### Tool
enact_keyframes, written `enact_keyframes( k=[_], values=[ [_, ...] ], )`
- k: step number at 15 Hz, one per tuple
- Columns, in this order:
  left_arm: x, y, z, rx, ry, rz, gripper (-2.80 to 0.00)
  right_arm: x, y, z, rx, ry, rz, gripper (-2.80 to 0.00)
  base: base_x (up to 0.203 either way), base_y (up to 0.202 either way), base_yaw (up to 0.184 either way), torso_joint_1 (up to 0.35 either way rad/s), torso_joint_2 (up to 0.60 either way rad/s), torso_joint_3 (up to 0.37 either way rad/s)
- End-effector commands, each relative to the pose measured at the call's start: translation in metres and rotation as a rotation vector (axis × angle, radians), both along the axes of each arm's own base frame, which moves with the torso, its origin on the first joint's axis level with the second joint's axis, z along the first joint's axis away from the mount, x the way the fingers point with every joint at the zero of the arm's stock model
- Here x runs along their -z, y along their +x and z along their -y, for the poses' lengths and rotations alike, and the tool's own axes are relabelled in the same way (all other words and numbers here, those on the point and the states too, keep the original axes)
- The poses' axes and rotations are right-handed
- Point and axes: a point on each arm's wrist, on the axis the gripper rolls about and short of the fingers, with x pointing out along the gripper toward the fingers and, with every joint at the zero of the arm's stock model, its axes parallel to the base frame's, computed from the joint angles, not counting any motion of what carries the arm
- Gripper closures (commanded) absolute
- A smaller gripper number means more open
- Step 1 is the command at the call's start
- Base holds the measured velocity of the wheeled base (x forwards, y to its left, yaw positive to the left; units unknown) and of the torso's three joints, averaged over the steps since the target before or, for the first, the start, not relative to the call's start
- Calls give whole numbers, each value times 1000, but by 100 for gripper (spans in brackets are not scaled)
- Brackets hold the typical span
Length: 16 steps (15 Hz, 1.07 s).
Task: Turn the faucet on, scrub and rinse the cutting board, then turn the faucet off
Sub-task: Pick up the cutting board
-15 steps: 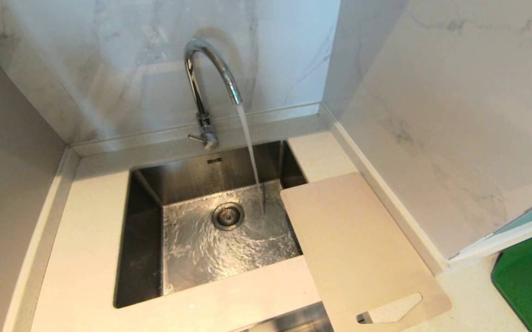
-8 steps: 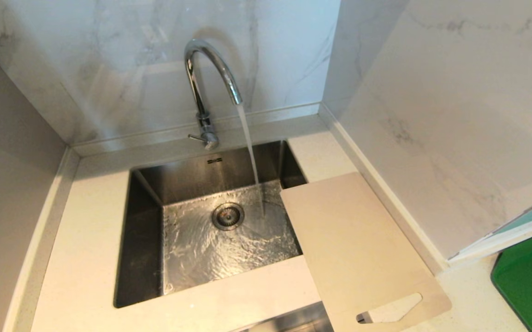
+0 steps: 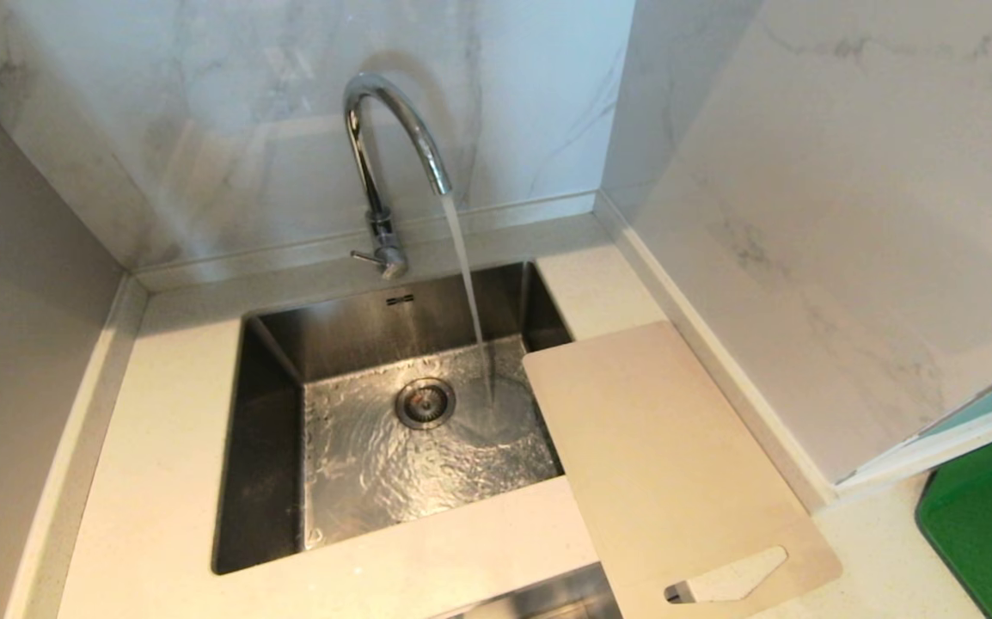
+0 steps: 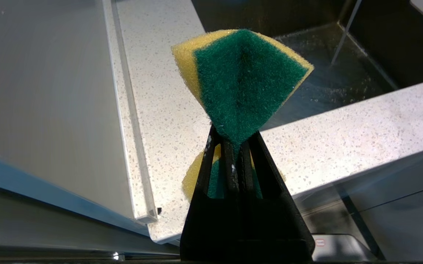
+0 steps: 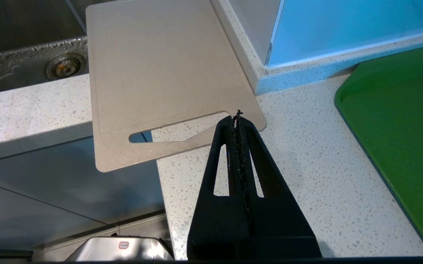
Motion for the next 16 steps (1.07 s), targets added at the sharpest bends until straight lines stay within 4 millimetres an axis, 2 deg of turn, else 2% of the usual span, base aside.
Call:
enact_keyframes(
  k=[1, 8, 10, 13, 16],
  values=[
    [1, 0, 0, -1, -6, -2, 0, 0, 0, 0, -1, 0, 1, 0, 0, 0, 0, 0, 0, 0],
    [1, 0, 0, -1, -4, -2, 0, 0, -1, 0, 0, -15, -8, 0, 0, 0, 0, 0, 0, 0],
    [1, 0, 0, -1, -4, -2, 0, -10, -5, 0, 0, -35, -16, 0, 0, 0, 0, 0, 0, 0],
    [1, 0, 0, -1, -4, -2, 0, -50, -12, 0, -29, -47, -79, 0, 0, 0, 0, 0, 0, 0],
    [1, 0, 0, -1, -4, -2, 0, -99, 5, -1, -55, -77, -152, 0, 0, 0, 0, 0, 0, 0]
  ],
)
